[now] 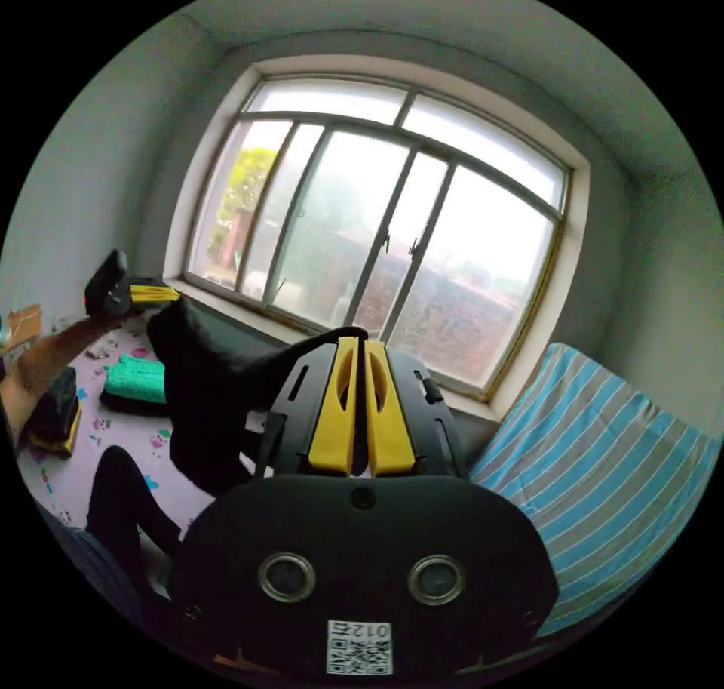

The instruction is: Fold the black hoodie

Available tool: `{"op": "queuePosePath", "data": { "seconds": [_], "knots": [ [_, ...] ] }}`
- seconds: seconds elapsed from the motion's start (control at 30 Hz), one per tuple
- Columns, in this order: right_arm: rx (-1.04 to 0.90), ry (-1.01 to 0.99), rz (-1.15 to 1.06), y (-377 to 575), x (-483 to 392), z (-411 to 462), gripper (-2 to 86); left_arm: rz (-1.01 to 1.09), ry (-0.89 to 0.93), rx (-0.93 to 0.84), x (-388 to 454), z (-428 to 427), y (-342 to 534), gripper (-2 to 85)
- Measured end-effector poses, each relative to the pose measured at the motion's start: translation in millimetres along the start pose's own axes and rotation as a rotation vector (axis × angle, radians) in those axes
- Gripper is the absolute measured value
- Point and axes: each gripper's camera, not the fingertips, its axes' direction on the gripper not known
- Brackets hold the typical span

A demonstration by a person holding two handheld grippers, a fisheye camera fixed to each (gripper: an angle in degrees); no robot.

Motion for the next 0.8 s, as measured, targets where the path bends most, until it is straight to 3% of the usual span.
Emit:
{"op": "queuePosePath", "data": {
  "seconds": [0.1,0.27,0.5,0.6,0.8],
  "knots": [
    [-0.008,0.107,0.0,15,-4,-27,-1.0,-0.159,0.116,0.079,4,-28,21,-0.3],
    [0.004,0.159,0.11,59,14,-50,-1.0,-0.314,0.095,0.227,-33,-78,35,-0.3],
    [0.019,0.124,0.136,122,38,-43,-1.0,-0.144,0.192,0.304,-31,-121,28,-0.2],
    [-0.024,0.096,0.148,142,49,-3,-1.0,-0.099,0.224,0.264,-21,-91,11,-0.2],
    [-0.264,0.041,0.221,169,90,178,-0.4,-0.034,0.34,-0.002,56,105,-56,-0.1]
  ]
}}
